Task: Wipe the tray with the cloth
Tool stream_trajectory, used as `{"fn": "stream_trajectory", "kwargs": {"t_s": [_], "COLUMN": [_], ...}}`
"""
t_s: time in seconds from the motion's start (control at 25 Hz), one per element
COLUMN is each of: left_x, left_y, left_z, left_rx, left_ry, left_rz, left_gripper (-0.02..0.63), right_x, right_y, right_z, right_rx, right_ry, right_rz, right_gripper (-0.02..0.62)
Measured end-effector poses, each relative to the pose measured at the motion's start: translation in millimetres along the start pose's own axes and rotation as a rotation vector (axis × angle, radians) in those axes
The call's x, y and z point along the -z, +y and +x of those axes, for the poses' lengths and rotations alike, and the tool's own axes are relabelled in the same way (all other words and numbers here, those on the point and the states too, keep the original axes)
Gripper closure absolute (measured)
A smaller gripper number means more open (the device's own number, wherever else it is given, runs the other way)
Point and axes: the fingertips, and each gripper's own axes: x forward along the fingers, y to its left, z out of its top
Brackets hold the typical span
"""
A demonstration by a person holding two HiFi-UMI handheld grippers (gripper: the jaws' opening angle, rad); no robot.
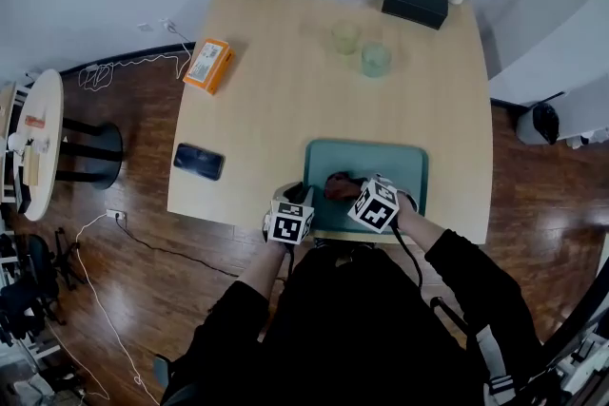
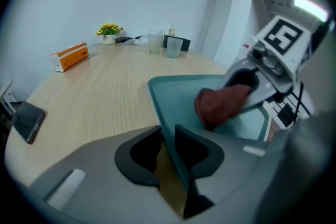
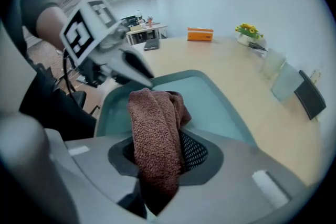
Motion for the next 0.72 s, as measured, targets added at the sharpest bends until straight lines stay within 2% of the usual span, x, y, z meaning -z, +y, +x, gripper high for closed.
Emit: {"fn": "stream_trajectory", "kwargs": {"t_s": [0.12,0.2,0.36,0.44,0.52,0.64,0.72], "left_x": [-2.5,-8.7,-3.2,2.1,1.5,-2.5,-0.9], "left_y": [-0.2,0.7,1.8,1.6,1.3,1.2,0.9], "left_z": [0.4,-0.9,0.0,0.5,-1.1,-0.6,1.9], "left_rx": [0.007,0.011,0.011,0.013,0.016,0.014,0.011], "left_ry": [-0.012,-0.034,-0.022,-0.008,-0.01,-0.025,-0.026], "left_rz": [0.015,0.03,0.02,0.007,0.008,0.021,0.02], "left_gripper": [0.54,0.54,0.54,0.54,0.54,0.54,0.54], "right_x": [-19.2,-26.9,-25.8,-24.1,-23.3,-18.7,-13.5], "right_y": [-61.4,-86.9,-87.0,-64.7,-21.3,57.6,94.8], "right_z": [2.4,1.7,2.3,2.8,4.2,4.4,4.6], "right_rx": [0.084,0.121,0.127,0.104,0.035,-0.085,-0.129], "right_ry": [-0.012,-0.018,-0.002,0.003,0.004,0.006,0.002], "right_rz": [0.093,0.132,0.122,0.093,0.045,-0.11,-0.19], "right_gripper": [0.468,0.468,0.468,0.468,0.468,0.468,0.468]}}
